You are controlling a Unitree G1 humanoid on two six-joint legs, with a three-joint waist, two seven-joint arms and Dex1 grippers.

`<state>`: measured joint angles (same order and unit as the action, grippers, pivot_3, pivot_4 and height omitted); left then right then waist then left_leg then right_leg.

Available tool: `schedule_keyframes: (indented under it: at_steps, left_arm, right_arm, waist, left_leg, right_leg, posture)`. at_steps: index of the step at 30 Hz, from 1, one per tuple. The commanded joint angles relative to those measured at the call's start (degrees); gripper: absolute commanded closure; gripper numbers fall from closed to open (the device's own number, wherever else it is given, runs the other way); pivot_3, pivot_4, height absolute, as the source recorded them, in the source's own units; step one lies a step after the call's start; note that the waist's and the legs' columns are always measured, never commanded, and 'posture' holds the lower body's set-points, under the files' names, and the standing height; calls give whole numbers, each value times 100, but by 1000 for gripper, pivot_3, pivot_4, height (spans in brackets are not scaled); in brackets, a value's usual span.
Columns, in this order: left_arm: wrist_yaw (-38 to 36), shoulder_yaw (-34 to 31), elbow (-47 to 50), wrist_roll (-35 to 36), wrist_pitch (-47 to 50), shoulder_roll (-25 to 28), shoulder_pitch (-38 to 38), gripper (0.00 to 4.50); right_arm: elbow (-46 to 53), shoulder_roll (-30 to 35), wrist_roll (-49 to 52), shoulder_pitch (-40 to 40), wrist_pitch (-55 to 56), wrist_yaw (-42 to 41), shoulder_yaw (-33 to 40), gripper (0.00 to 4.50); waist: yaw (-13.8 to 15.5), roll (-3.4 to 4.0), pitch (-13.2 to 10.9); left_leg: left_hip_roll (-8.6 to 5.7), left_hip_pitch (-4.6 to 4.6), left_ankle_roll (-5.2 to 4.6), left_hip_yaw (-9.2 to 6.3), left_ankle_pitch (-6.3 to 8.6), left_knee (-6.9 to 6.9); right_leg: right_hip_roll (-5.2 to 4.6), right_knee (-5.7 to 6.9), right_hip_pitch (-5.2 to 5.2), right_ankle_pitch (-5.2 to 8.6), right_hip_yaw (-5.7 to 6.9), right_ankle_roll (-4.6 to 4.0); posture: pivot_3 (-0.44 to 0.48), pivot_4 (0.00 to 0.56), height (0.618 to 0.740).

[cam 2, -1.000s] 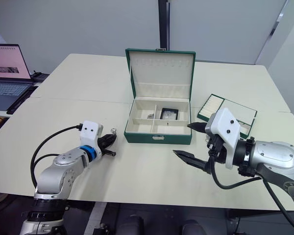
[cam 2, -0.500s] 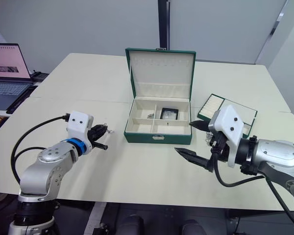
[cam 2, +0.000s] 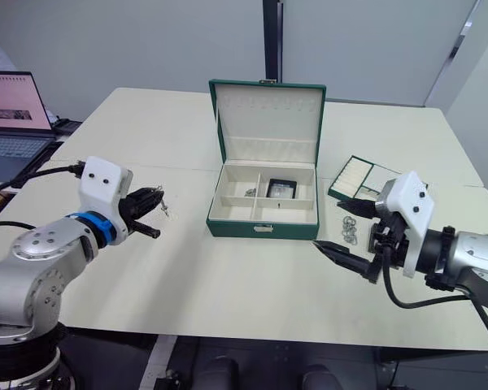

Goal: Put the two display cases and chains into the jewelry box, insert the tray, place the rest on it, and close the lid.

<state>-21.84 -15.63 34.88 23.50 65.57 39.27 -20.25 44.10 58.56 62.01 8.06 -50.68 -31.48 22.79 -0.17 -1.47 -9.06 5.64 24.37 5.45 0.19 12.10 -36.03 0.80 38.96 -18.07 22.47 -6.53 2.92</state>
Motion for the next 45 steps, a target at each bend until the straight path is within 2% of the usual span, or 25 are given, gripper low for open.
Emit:
schedule_keyframes:
  at_steps: [1, 6, 12, 20, 25, 34, 39, 45]
  left_arm:
    - [-317, -145, 437, 435, 515, 392, -289, 4428]
    - [-589, 19, 457, 869, 992, 763, -752, 4428]
    - [-655, 291, 153, 981, 1009, 805, -1189, 4428]
    - [-617, 1075, -436, 914, 851, 513, -1960, 4428]
    - [-481, 1675, -969, 561, 507, 239, -2399, 4428]
    - [-495, 2290, -1724, 3, -316, -251, -2453, 4428]
    - [-568, 2605, -2287, -346, -928, -557, -2359, 4428]
    - [-708, 2853, -2644, -705, -1362, -689, -2211, 4428]
  right_arm:
    - [-61, 116, -10, -100, 109, -194, 472, 0]
    - [-77, 97, -26, -363, 120, -304, 823, 0]
    - [84, 20, 95, -551, 148, -216, 1021, 0]
    - [224, -56, 263, -456, 184, 19, 865, 0]
    - [243, -60, 266, -389, 212, 123, 727, 0]
    - [263, 0, 191, -485, 211, 182, 710, 0]
    - [146, 64, 19, -267, 225, 191, 458, 0]
    - [124, 88, -109, -150, 206, 156, 306, 0]
  waist:
    - [-4, -3, -2]
    - [-1, -5, -5]
    - [-6, -6, -6]
    - [8, -8, -8]
    - [7, -8, -8]
    - [19, -8, -8]
    - [13, -7, -8]
    - [19, -7, -8]
  left_leg:
    - [0, 0, -1, 0, 0, 0]
    - [-1, 0, -2, -1, 1, 1]
    - [-1, -1, 0, -1, 0, 0]
    - [-4, 1, 1, -1, -1, -1]
    - [-4, 1, 1, -1, -1, -1]
    - [-5, 2, 7, 1, -5, -2]
    - [-5, 2, 7, 1, -5, -2]
    - [-5, 3, 7, 1, -5, -2]
  right_leg:
    - [0, 0, 0, 0, 0, 0]
    - [1, -1, 0, 0, 1, 0]
    - [2, -1, 0, 0, -1, 0]
    - [1, -2, 2, 0, 0, 0]
    - [1, -1, 1, 0, -2, 0]
    - [2, -1, 1, 0, -4, 0]
    - [2, 0, 1, 0, -4, 0]
    - [2, 0, 0, 0, -3, 0]
  posture:
    - [0, 150, 726]
    - [0, 150, 726]
    - [0, 150, 726]
    - [0, 150, 726]
    - [0, 150, 726]
    - [0, 150, 726]
    - [0, 150, 726]
    - [0, 150, 726]
